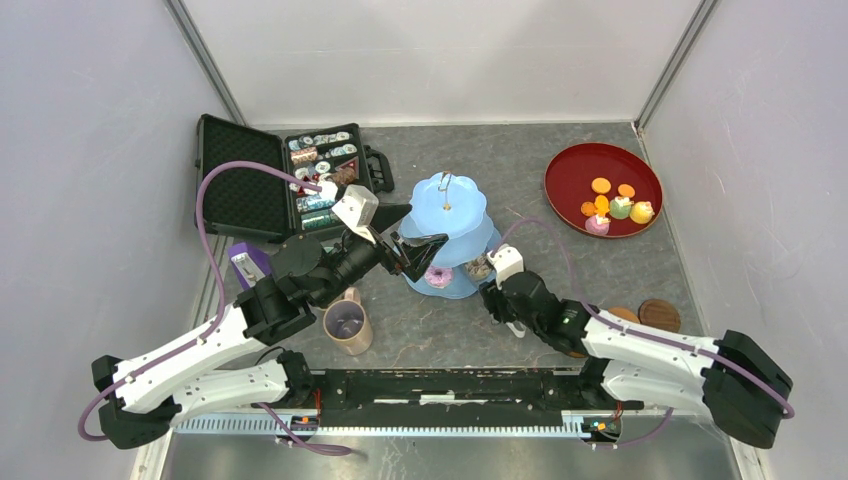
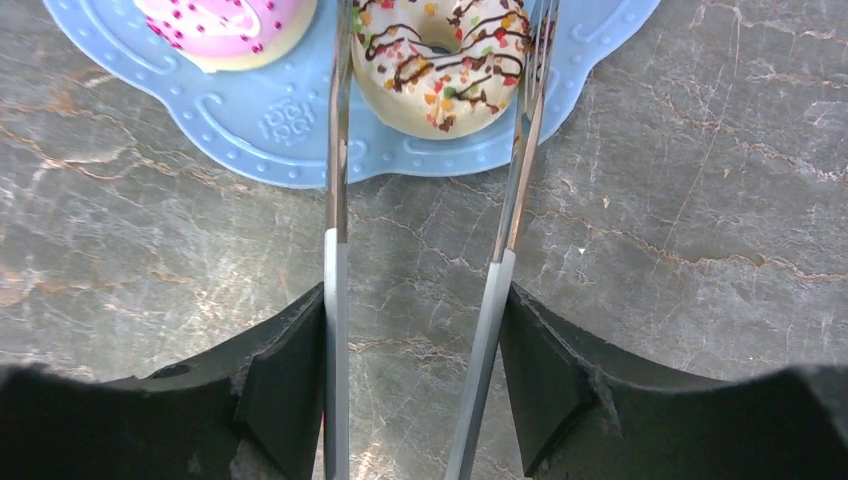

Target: Serve the afternoon tea

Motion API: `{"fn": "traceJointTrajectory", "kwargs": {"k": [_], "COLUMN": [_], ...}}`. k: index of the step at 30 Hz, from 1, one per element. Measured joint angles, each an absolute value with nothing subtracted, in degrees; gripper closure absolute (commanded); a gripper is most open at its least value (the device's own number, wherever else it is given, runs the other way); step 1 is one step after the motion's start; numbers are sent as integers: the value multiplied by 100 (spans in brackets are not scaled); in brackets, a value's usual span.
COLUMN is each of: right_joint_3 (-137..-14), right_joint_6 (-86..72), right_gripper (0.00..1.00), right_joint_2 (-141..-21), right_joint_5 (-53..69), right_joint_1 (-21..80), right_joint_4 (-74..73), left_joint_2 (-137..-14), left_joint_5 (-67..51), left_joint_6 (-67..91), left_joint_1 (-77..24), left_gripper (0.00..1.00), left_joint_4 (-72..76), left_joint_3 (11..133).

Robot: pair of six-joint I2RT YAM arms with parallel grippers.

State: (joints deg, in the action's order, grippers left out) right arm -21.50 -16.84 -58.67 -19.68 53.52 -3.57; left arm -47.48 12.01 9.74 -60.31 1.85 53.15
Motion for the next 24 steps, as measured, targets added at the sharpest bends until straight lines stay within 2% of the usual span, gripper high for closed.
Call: {"fn": "traceJointTrajectory", "kwargs": {"k": [14, 24], "right_joint_3": [-2117, -2119], "right_joint_6": [-2324, -2672], "right_gripper": [35, 38], "right_joint_2": [-5172, -4711], "right_joint_5": [-1981, -2587], "right_joint_1": [5352, 5352], "right_joint_4": [-360, -1000], "left_joint_2": [-4748, -4746], "left_joint_5": [1199, 1197], "left_joint_6": [974, 974], "left_joint_1": [-6031, -6031], "left_gripper": [0, 0], "left_joint_4": [185, 187], "left_joint_3": [5317, 5317]}}
